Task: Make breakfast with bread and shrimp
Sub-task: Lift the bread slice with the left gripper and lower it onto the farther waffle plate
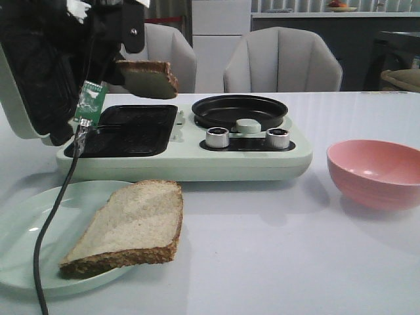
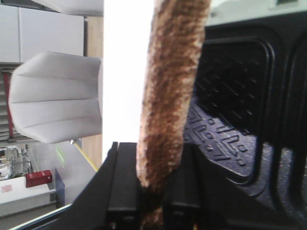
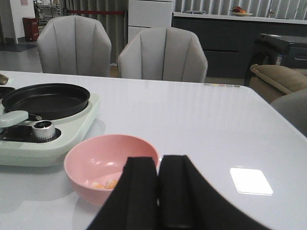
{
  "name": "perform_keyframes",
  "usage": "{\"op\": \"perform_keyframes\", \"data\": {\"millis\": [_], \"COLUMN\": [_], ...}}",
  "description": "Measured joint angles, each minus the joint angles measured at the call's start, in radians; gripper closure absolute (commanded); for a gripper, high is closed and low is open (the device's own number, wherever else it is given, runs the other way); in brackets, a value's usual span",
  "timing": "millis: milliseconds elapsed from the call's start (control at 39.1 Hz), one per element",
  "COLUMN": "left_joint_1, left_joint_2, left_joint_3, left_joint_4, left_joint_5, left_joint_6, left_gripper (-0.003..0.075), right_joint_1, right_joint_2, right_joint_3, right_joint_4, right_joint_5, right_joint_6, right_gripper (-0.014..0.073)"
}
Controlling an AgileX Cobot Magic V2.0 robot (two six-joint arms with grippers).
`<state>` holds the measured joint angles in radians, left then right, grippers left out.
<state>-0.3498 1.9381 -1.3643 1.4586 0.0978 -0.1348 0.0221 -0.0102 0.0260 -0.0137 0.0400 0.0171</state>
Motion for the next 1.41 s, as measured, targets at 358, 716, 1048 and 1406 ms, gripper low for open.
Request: {"op": "perform_keyframes", "data": {"millis": [358,716,1048,1406], "left_joint_1": [0.002,0.002,0.002,-0.044], "left_joint_2": [0.083,0.092,0.104,0.101], "left_joint_3": [-0.002,-0.002,-0.006,-0.022], "left_joint_4": [0.0,-0.033,-0.104,-0.165], "left_joint_5": [0.088,0.071,0.058,0.196], "left_joint_6": [-0.001,-0.002,-0.003,-0.007], "left_gripper": [0.0606,0.0561,0.0232,0.0207], "right_joint_1": [0.0,0.0,0.0,-0.002], "right_joint_2": [0.0,0.0,0.0,0.0], "right_joint_3": [0.0,0.0,0.0,0.0], "right_joint_4": [0.0,0.0,0.0,0.0], "right_joint_5": [0.0,0.0,0.0,0.0], "right_joint_6": [0.0,0.0,0.0,0.0], "right_gripper": [0.0452,0.0452,0.0452,0.0452]}}
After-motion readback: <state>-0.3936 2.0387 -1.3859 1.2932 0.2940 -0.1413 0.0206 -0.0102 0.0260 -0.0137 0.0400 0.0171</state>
